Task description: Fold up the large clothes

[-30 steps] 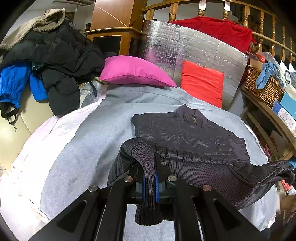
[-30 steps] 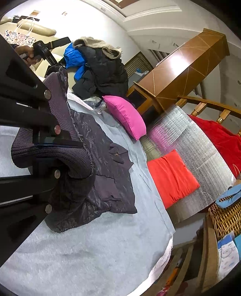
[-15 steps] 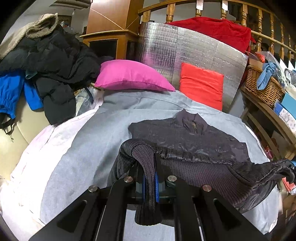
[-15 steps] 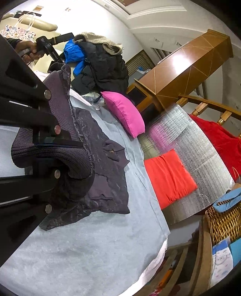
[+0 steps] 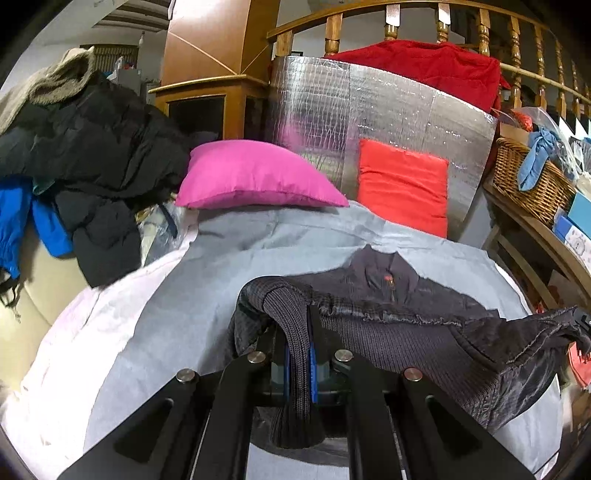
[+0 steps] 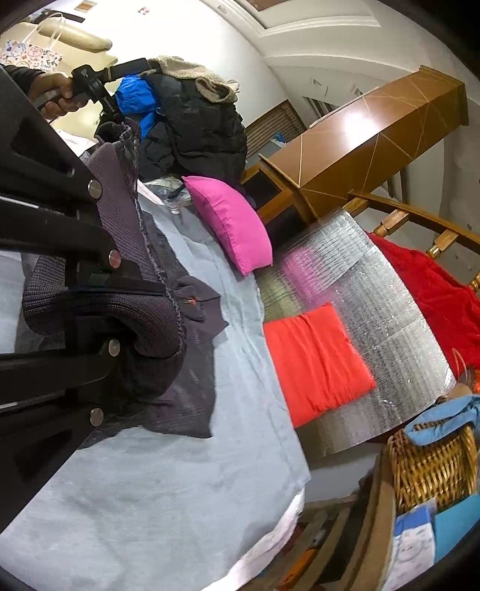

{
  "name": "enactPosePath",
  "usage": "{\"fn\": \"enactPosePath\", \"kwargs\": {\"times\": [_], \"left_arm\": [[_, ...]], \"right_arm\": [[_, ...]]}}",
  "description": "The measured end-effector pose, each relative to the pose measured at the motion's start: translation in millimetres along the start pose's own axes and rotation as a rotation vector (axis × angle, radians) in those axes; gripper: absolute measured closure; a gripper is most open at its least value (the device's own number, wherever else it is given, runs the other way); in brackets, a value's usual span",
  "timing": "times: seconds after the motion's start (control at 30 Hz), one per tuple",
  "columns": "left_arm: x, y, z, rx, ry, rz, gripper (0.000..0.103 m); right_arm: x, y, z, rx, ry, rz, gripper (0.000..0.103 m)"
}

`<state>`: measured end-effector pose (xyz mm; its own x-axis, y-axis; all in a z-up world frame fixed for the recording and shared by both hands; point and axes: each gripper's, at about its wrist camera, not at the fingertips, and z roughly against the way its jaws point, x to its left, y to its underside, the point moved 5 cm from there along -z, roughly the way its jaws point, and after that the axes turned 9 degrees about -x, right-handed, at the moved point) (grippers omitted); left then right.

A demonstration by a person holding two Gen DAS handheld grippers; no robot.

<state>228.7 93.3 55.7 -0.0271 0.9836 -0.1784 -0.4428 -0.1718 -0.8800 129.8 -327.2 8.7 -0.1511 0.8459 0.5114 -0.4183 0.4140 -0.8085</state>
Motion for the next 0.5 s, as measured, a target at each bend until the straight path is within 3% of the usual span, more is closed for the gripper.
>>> {"fn": "enactPosePath", "kwargs": {"times": [0.27, 0.5], "left_arm": [[-12.8, -39.6, -51.0, 0.000, -0.002, -0.045, 0.095], [-22.0, -48.1, -129.7, 0.098, -0.006, -0.084, 0.095]], "right_arm": [[-4.9, -45.0, -51.5, -0.015, 0.010, 0.001, 0.095], [-37.8, -63.4, -130.7, 0.048, 0.068, -0.047, 0.095]]}}
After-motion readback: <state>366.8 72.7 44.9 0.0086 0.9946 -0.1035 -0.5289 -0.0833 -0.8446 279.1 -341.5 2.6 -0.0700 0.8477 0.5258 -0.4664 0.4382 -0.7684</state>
